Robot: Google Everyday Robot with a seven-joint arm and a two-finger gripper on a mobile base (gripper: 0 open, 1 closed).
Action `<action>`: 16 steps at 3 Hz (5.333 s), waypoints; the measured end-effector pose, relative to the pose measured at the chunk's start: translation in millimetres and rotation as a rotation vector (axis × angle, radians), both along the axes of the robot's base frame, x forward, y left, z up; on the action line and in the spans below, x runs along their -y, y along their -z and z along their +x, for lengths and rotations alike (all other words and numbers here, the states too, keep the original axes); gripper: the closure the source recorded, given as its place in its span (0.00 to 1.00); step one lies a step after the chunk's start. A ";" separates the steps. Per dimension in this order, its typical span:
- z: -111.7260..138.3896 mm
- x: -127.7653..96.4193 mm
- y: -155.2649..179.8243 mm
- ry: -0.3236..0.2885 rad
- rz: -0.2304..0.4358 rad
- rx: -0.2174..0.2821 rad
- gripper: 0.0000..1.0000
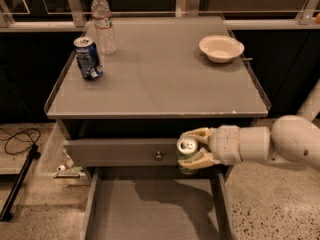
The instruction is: Pick green can from middle drawer and place on counter
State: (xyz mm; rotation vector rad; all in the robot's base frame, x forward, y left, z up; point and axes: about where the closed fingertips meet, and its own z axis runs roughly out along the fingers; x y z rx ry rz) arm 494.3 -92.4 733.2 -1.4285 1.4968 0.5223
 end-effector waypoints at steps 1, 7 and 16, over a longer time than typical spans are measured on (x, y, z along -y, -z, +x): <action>-36.4 5.2 3.2 0.027 0.026 -0.012 1.00; 29.4 18.5 -173.9 -0.021 -0.013 0.202 1.00; 126.9 -46.4 -167.7 0.055 0.148 0.093 0.00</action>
Offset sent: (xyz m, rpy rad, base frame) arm -0.0677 -0.0186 0.0276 0.0499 -0.0375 -0.0468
